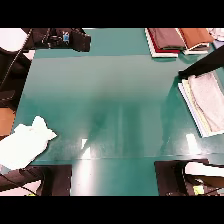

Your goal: Fold the shirts.

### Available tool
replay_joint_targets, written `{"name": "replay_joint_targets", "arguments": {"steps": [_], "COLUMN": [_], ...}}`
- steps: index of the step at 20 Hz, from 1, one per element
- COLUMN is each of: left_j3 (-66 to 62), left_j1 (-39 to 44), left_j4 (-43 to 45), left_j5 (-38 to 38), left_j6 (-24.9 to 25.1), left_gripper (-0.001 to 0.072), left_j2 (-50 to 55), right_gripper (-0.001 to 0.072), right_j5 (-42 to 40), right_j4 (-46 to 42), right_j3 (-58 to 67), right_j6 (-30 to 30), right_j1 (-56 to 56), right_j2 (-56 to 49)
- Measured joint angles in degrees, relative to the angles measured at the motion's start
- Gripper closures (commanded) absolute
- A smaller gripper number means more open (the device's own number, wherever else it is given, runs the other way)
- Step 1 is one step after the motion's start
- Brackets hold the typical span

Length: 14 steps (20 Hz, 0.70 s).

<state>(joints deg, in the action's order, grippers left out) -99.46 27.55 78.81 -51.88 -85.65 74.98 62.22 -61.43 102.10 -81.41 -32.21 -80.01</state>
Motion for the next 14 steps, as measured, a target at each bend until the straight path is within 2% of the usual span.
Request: {"name": "replay_joint_targets", "arguments": {"steps": [4, 7, 10, 14], "left_j3": [0.0, 0.0, 0.0, 0.0], "left_j1": [0.0, 0.0, 0.0, 0.0], "left_j4": [-0.2, -0.2, -0.2, -0.2], "left_j5": [-1.0, -1.5, -1.7, -1.8], "left_j6": [0.0, 0.0, 0.0, 0.1], "left_gripper": [0.0683, 0.0683, 0.0682, 0.0682], "left_j2": [0.0, 0.0, 0.0, 0.0], "right_gripper": [0.0693, 0.0693, 0.0693, 0.0693], "right_j5": [4.0, 9.6, 12.8, 14.4], "right_j4": [0.0, -0.8, -3.9, -8.8], "right_j3": [6.9, 7.4, 1.2, -13.5], "right_j6": [-0.8, -1.0, -1.6, -1.9], "right_j1": [-0.8, -2.9, -5.6, -11.1], "right_j2": [0.1, 1.1, 5.0, 13.2]}}
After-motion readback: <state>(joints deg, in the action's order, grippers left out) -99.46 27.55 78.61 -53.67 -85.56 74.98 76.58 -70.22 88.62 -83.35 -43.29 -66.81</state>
